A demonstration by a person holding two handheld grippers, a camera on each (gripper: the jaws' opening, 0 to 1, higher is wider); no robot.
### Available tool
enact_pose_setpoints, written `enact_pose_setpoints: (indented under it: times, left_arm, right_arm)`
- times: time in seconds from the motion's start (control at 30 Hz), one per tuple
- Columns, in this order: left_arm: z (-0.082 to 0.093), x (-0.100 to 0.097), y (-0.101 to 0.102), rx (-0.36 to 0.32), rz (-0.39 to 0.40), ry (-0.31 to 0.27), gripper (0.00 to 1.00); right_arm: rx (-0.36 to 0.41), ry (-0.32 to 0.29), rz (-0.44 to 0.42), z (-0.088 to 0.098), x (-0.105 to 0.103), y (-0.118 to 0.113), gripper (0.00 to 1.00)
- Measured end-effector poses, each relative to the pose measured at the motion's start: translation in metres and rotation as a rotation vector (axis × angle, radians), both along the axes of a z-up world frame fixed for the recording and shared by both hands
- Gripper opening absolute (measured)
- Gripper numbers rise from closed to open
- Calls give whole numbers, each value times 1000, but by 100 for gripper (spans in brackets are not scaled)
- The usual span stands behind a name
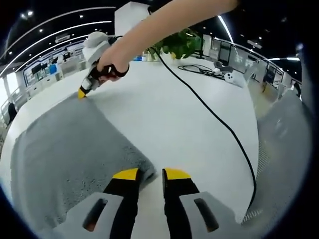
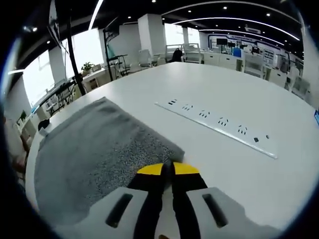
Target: Fold the towel on the table until its edges align and the towel forms a compact rectangular stack.
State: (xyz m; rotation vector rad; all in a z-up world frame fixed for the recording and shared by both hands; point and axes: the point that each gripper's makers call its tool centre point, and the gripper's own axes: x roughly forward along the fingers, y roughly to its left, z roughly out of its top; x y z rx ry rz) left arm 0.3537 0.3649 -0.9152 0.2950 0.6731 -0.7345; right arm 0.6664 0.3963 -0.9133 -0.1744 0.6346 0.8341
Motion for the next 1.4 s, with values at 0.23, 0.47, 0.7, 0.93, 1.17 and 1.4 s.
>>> enact_pose_setpoints:
  times: [0.23,0.47,0.7,0.93,1.17,1.4]
  left_arm:
    - [-1,8,0,41,-1,1,10]
    - [-1,6,-7,53,-46,-18,5]
    - [1,-6,-22,16,-88,26,3]
    - [1,-21,-54,-64,-160,74,3]
    - [0,-37,-91,-91,-262,74,3]
    - [0,-53,-132,-110,-377,79,3]
  right_arm:
    - [-15,-2,-10,-1,3,-1,1]
    - [-25,3,-26,-2,1,-14,1]
    - [-47,9,-42,-3,-9,-40,1]
    - [-64,7,-68,-4,-24,-79,1]
    - [-73,18,-100,-5,-37,-115,1]
    - [-105,16,-121,-3,-53,-157,2]
